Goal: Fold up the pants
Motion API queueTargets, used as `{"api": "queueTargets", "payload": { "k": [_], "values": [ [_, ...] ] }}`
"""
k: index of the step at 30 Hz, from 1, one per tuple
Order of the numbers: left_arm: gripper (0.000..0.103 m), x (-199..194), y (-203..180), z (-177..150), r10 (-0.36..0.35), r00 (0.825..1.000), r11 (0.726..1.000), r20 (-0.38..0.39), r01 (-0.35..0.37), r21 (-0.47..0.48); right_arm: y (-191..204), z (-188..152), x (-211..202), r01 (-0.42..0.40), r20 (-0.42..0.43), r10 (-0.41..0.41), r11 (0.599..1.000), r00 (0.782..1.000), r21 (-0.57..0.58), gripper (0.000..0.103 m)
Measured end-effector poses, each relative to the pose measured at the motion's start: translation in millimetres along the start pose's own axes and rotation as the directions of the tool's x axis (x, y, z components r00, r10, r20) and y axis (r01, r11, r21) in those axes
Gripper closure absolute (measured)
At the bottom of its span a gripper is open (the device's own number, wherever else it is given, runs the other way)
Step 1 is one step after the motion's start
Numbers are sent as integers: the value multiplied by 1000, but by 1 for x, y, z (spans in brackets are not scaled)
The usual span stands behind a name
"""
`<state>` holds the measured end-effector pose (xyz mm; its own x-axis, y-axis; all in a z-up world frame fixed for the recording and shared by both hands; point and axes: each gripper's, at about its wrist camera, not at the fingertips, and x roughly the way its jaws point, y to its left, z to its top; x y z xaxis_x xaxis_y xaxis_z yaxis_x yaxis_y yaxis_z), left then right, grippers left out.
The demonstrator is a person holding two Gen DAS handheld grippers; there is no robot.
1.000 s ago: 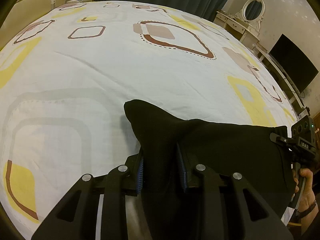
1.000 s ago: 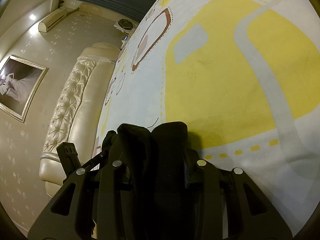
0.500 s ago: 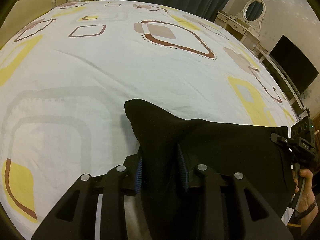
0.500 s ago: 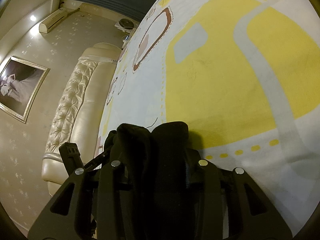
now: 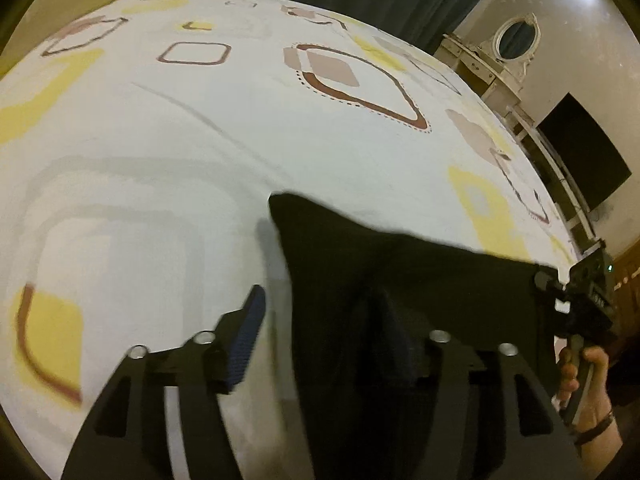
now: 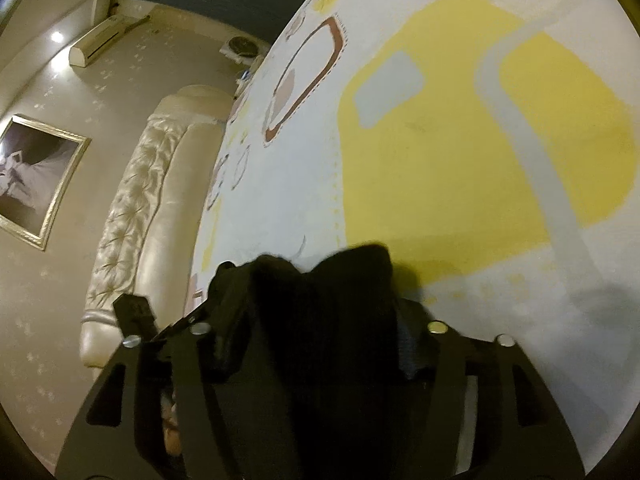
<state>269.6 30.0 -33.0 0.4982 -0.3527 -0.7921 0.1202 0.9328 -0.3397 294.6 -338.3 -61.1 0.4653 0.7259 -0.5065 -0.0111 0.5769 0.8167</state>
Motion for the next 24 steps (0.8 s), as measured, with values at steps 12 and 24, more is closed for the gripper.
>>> {"api": "queueTargets", "payload": {
  "k": [12, 24],
  "values": [
    [26, -48, 2, -89, -132, 991, 987, 23, 134, -91, -11, -75, -54, -55, 20, 54, 998, 998, 39, 27],
    [52, -27, -10, -97, -214, 977, 961, 4, 211, -178, -7, -98, -38, -13, -34, 14, 1000, 999, 16, 66]
  ]
}}
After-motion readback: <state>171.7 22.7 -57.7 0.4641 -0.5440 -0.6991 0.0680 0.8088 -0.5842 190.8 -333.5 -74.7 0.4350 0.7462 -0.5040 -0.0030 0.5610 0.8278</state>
